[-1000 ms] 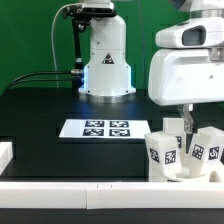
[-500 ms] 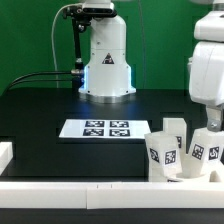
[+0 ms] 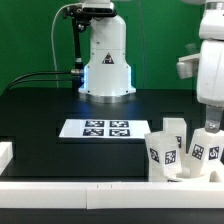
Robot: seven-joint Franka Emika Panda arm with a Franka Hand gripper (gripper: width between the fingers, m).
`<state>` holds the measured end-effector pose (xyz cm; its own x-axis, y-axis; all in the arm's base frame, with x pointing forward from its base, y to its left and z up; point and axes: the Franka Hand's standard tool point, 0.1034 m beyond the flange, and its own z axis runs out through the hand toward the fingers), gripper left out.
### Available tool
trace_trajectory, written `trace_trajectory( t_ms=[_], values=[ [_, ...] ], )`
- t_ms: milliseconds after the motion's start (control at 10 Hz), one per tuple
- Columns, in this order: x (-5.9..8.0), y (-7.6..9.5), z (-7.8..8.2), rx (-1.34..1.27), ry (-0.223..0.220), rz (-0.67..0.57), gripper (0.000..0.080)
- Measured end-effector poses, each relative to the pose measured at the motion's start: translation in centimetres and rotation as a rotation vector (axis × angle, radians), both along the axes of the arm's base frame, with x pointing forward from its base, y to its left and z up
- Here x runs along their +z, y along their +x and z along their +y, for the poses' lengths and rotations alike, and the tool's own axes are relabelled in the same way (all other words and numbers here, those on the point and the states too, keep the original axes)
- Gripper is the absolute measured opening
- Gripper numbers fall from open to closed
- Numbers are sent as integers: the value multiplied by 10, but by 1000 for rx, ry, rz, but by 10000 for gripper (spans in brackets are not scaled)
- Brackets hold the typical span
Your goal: Assemble stool
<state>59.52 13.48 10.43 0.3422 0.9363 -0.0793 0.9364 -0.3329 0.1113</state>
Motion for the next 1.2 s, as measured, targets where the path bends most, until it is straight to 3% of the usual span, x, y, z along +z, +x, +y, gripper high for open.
trace_trajectory(
  t_ms=[200,300,800,1000,1200],
  values=[
    [-8,-7,17,238,-81,30,649],
    [-14,-9,17,350,-117,54,649],
    [-16,-9,-3,617,-168,124,649],
    [-28,-9,-8,665,-179,146,649],
    [-32,-9,-10,638,-178,147,649]
  ],
)
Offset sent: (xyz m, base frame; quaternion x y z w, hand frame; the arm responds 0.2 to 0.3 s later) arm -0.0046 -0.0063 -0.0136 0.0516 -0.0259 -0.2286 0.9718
